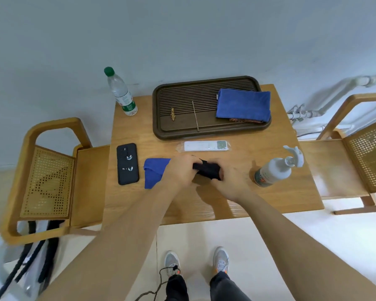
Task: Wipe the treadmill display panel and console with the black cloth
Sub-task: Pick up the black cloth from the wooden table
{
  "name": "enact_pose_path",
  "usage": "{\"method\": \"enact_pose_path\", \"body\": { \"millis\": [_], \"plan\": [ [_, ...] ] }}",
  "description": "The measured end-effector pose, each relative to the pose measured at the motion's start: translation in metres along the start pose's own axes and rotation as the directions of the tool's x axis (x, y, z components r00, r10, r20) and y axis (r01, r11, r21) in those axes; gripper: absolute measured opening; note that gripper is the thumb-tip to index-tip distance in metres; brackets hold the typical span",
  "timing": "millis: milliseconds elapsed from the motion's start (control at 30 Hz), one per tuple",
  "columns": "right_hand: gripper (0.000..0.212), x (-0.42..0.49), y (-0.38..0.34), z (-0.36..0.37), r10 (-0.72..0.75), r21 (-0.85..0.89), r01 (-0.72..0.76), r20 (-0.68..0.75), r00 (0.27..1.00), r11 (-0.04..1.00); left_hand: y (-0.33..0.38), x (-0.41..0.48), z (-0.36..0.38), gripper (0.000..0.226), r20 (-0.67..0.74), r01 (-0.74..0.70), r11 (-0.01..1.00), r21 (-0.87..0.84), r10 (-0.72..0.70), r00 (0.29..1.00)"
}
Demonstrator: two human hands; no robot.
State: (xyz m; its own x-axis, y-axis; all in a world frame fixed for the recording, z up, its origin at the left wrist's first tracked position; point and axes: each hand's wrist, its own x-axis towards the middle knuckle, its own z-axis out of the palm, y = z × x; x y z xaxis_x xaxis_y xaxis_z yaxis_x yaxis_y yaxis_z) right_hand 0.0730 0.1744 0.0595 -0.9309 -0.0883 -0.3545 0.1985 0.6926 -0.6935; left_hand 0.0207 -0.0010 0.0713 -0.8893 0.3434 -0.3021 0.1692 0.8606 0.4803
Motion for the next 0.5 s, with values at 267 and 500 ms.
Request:
{"method": "enact_pose_path", "body": {
  "millis": [267,500],
  "plan": [
    [0.019,-0.012,-0.079,-0.038,-0.191,-0.026,0.201,0.214,0.958,0.979,0.009,-0.086,-0.098,0.018,-0.317,0.103,0.931,-0.351,-0.221,0.922],
    [0.027,-0.006,-0.171,-0.015,-0.360,-0.116,0.445,0.427,0.829,0.888,-0.036,-0.201,-0.131,0.031,-0.510,0.201,0.761,-0.617,-0.581,0.634]
  ]
}}
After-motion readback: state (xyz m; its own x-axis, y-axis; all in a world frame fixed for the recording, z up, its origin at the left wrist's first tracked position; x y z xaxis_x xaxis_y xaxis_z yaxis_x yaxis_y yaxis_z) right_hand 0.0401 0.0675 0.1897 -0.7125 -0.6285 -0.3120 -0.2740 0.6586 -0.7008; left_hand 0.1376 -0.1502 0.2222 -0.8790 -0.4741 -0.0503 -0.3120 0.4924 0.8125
